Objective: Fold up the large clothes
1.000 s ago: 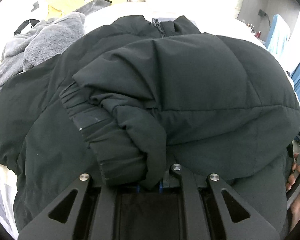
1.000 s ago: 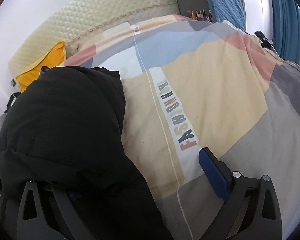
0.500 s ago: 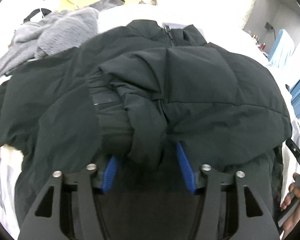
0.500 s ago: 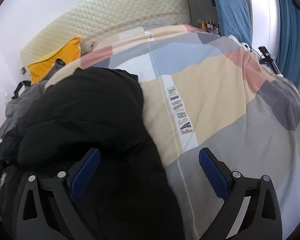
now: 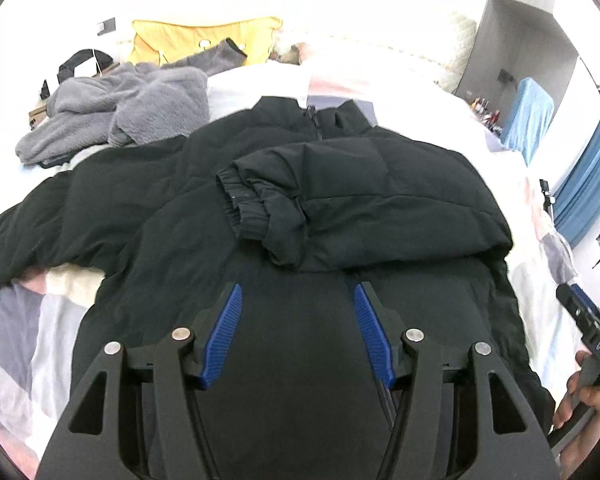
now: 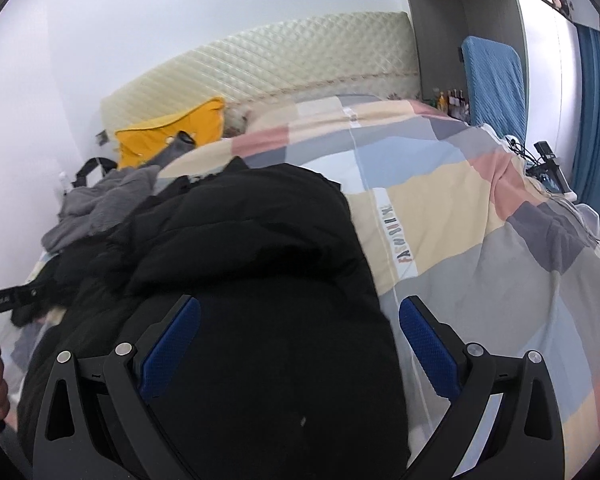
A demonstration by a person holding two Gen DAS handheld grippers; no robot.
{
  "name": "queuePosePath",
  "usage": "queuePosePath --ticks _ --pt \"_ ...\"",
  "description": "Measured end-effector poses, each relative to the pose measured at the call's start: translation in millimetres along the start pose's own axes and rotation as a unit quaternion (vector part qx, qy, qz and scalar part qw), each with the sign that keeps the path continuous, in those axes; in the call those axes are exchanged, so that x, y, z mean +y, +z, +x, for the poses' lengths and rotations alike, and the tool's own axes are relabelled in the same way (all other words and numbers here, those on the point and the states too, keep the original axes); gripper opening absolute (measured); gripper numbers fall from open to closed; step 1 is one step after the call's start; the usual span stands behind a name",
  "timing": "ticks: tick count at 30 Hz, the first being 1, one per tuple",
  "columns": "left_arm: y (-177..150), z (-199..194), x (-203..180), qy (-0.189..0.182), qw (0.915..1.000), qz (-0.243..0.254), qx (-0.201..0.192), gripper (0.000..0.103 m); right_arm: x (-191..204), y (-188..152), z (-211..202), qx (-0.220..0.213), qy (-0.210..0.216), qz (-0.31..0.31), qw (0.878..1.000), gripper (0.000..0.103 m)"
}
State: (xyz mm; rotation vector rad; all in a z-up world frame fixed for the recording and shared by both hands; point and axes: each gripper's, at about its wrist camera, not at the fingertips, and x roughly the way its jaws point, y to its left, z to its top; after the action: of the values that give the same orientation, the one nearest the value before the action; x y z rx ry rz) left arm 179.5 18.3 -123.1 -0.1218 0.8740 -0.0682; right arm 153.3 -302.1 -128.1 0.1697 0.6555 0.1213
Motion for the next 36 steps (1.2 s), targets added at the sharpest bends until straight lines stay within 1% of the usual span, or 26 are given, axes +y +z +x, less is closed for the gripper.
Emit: queuePosePath --ticks 3,8,14,17,23,27,30,34,36 --pt "-11.8 -21.0 -1.4 -0.005 0.9999 0.000 -0.014 0.060 8.9 -7.9 -20.6 -0.009 0.003 -0.011 1.000 0.100" --pt "-28.7 -48.7 -4.2 -0.002 0.9992 0.008 -0.038 0.060 25.3 -14.3 -52.3 -0.029 0.009 -0.028 0.999 0.100" --pt "-51.4 -72.9 -0.6 -0.011 0.9987 -0.001 -0.050 0.060 46.6 -19.8 -89.8 -0.052 0.021 -0.050 0.997 0.100" --pt "-63.3 -80.6 3.3 -0.008 0.9985 -0.002 -0.054 0.060 58.4 -24.4 -106.1 -0.065 0.029 -0.065 0.995 0.100" --pt "-83.5 -91.4 11.1 -0.002 0.9983 -0.004 -0.059 0.063 68.5 -42.9 -120.9 -0.069 0.038 -0.086 0.993 0.100" --pt "-94.9 -95.2 17.6 -0.004 0.9983 -0.007 -0.057 0.065 66.9 -53.2 -128.8 -0.072 0.042 -0.081 0.993 0.100" --pt "-96.8 -98.8 22.3 -0.012 0.9981 -0.015 -0.058 0.066 67.0 -61.3 -135.6 -0.080 0.044 -0.078 0.993 0.100" --pt "-92.7 -109.6 33.0 -0.015 0.9969 -0.026 -0.072 0.068 64.8 -69.5 -139.2 -0.088 0.051 -0.073 0.992 0.100" --pt "-89.8 -119.6 42.2 -0.007 0.9950 -0.036 -0.093 0.068 64.1 -72.3 -139.8 -0.096 0.049 -0.079 0.991 0.100"
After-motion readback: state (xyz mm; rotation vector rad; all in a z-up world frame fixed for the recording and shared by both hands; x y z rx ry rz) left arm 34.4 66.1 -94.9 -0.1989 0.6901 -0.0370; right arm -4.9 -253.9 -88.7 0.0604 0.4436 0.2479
